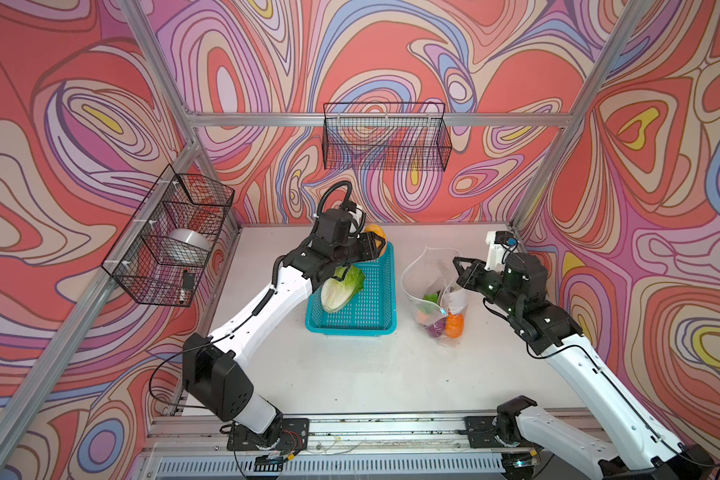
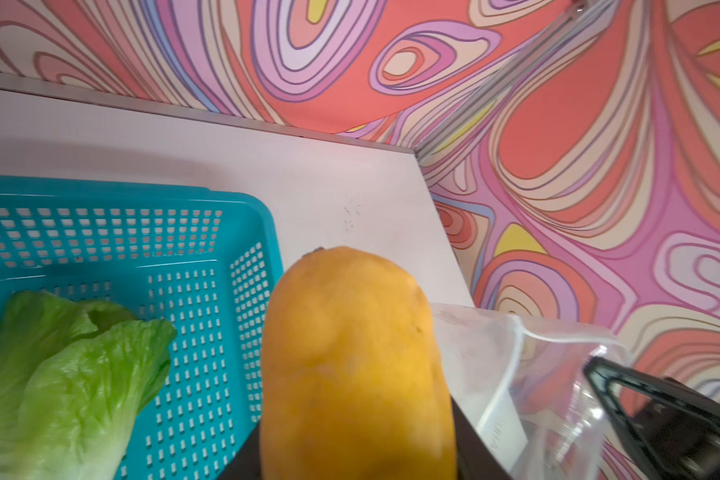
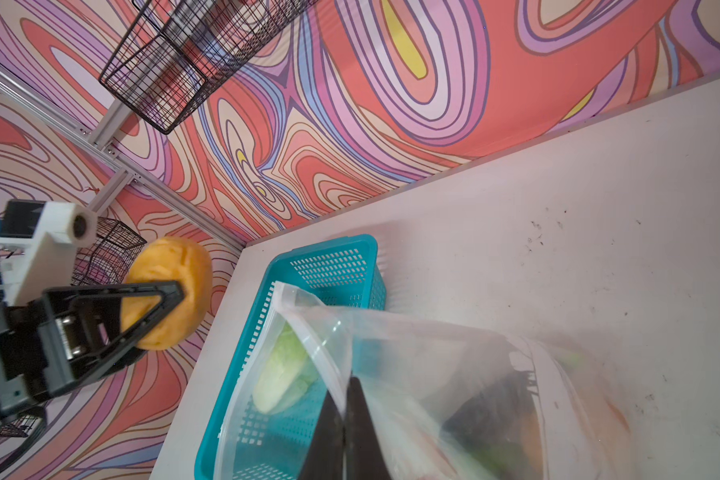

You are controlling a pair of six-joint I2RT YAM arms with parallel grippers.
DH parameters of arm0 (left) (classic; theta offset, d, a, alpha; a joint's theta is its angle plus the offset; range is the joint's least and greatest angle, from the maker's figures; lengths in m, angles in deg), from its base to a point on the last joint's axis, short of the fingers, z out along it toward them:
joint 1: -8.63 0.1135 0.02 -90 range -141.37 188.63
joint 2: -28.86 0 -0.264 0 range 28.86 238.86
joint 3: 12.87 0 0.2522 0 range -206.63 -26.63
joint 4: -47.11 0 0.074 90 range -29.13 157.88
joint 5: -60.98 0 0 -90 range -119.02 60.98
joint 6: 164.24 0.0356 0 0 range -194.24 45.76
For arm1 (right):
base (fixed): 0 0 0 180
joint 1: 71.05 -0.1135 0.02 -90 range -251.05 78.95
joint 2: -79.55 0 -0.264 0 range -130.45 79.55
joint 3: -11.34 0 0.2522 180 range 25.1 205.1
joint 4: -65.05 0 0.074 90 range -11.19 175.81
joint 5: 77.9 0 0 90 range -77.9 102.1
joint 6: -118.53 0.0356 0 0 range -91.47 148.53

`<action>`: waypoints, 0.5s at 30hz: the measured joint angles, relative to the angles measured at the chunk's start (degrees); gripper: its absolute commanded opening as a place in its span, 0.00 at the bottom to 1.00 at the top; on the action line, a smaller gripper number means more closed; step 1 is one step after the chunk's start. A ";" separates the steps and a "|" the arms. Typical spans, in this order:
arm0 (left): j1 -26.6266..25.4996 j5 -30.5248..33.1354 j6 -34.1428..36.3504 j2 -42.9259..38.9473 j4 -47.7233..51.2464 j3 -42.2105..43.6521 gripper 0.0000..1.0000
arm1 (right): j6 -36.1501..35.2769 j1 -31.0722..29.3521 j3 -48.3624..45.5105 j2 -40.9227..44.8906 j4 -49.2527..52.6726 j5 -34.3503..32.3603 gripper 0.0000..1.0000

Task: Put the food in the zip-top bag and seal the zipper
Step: 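Lift the potato and carry it to the bag mouth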

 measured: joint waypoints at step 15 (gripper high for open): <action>-12.02 -9.73 8.46 2.82 1.66 -9.60 0.44 | 1.40 0.00 0.00 -0.31 -0.39 1.18 0.00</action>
